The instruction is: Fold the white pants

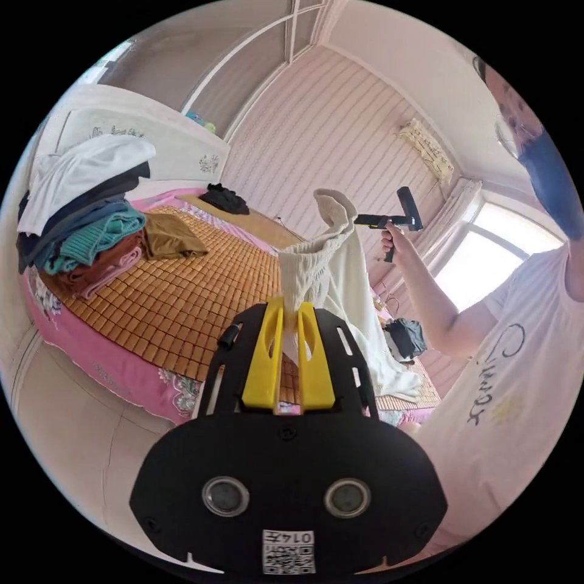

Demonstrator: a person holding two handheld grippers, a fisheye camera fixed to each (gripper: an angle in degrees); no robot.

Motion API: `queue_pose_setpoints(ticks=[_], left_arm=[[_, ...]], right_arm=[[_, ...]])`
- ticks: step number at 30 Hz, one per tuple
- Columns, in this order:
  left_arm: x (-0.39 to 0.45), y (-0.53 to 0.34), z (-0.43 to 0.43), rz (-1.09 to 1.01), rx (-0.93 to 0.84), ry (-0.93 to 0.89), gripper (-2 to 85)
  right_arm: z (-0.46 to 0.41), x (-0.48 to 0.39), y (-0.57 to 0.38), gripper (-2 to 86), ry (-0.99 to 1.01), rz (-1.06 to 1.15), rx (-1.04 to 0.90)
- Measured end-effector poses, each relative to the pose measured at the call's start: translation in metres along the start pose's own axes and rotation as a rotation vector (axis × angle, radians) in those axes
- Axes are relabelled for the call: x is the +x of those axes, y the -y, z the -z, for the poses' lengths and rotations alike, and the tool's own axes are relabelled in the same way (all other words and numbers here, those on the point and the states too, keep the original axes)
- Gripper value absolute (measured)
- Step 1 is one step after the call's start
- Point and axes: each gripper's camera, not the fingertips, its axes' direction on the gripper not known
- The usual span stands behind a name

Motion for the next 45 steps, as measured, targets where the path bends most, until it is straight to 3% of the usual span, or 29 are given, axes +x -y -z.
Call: queue_pose_setpoints(ticks=[3, 5, 8, 11, 14, 19, 22, 28, 31, 33, 37, 41, 45], left_arm=[[-0.058, 0.021, -0.009, 0.156, -0.061, 0.211, 6.0], [-0.104, 0.021, -0.029, 0.214, -0.155, 0.469, 7.5], [-0.124, 0.011, -0.043, 0.283, -0.255, 0.577, 8.1], [-0.097, -0.003, -0.055, 0.209, -0.242, 0.476, 7.9], [-0.058, -0.018, -0.095, 0.104, -0.330, 0.346, 8.1], [0.027, -0.041, -0.196, -0.081, -0.510, 0.071, 9.7], [0.086, -0.057, -0.267, -0.249, -0.666, -0.022, 10.4], [0.172, -0.086, -0.377, -0.472, -0.859, -0.053, 10.6], [0.190, -0.111, -0.422, -0.556, -0.993, 0.028, 9.5], [0.195, -0.115, -0.432, -0.586, -0.956, 0.056, 8.3], [0.198, -0.110, -0.455, -0.491, -0.994, 0.047, 0.4], [0.216, -0.111, -0.447, -0.589, -0.961, -0.013, -0.3], [0.219, -0.110, -0.429, -0.569, -0.970, -0.118, 2.3]], right_arm=[[-0.082, 0.010, 0.058, 7.3, 0.126, -0.016, -0.091], [-0.140, 0.017, 0.065, 8.9, 0.211, -0.107, -0.168], [-0.160, 0.021, 0.019, 10.4, 0.365, -0.220, -0.137], [-0.127, 0.026, -0.074, 10.4, 0.236, -0.241, -0.115], [-0.093, 0.039, -0.204, 9.5, 0.039, -0.357, -0.219], [-0.022, 0.050, -0.447, 10.7, -0.179, -0.802, -0.379], [0.016, 0.047, -0.546, 12.9, -0.210, -1.061, -0.320], [0.053, 0.063, -0.618, 15.0, -0.147, -1.274, -0.025], [0.041, 0.087, -0.642, 13.7, -0.188, -1.395, -0.008], [0.029, 0.099, -0.655, 10.2, -0.123, -1.434, 0.016], [0.040, 0.093, -0.663, 2.1, -0.055, -1.355, 0.096], [0.103, 0.028, -0.672, 1.2, -0.010, -1.150, 0.225], [0.130, -0.072, -0.726, 1.0, -0.073, -1.135, 0.021]])
